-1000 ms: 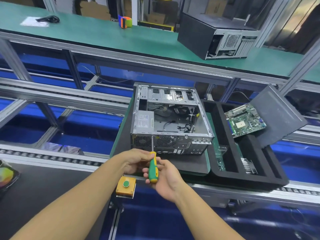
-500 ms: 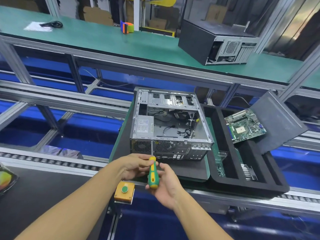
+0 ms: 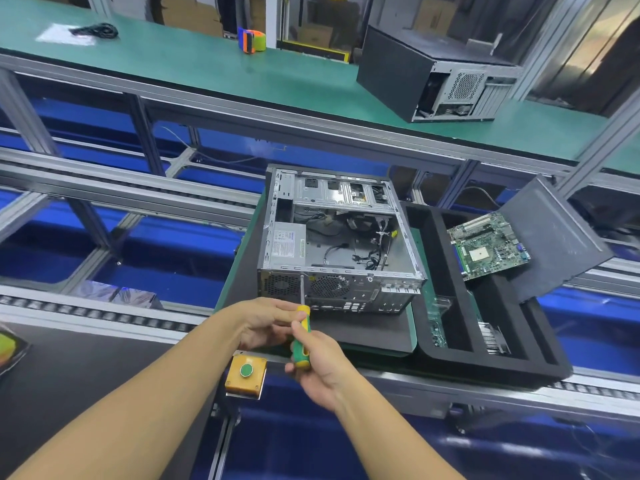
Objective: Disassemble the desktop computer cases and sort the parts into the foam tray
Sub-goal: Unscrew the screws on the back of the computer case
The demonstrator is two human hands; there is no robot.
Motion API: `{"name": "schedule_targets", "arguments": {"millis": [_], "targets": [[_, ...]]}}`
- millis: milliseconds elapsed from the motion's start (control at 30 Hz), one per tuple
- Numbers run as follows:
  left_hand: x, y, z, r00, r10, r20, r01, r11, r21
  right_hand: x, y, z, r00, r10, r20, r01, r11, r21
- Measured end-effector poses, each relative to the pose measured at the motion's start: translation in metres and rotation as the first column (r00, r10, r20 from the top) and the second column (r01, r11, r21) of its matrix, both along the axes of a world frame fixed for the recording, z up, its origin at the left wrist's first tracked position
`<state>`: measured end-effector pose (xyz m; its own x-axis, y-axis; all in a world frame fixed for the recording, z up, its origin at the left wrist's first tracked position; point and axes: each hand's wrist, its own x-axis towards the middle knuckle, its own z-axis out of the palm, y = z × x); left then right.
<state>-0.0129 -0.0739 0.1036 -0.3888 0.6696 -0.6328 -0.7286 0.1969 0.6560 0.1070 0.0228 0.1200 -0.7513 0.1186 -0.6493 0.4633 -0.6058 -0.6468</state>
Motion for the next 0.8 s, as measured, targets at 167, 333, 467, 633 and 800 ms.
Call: {"name": "schedule_targets", "arguments": {"millis": [167,333,467,633,800], "targets": [[0.005,-0.004,0.002,0.999,-0.016,-0.037,0.016,1.0,0.005,0.001,0.003,-0.002,0.999,-0.025,0.039,0.032,0.981,-0.191],[0.003,0.004,0.008,0.997,0.078,0.004,-0.078,0.997,0.004,0.002,0.002,-0.004,0.995,-0.088,0.045,0.094,0.983,-0.156],[0.002,0.01,0.011,0.993,-0.062,-0.103,0.048,0.99,-0.136,-0.001,0.001,-0.008,0.993,-0.104,0.064,0.102,0.994,0.038],[0.0,0.01,0.006,0.998,-0.018,-0.055,0.013,0.996,-0.086,-0.003,0.005,-0.01,0.99,-0.111,0.087,0.108,0.994,0.03],[-0.001,0.004,0.006,0.997,0.048,0.065,-0.053,0.996,0.07,-0.001,0.014,-0.008,0.996,-0.015,0.09,0.027,0.991,-0.131]]}}
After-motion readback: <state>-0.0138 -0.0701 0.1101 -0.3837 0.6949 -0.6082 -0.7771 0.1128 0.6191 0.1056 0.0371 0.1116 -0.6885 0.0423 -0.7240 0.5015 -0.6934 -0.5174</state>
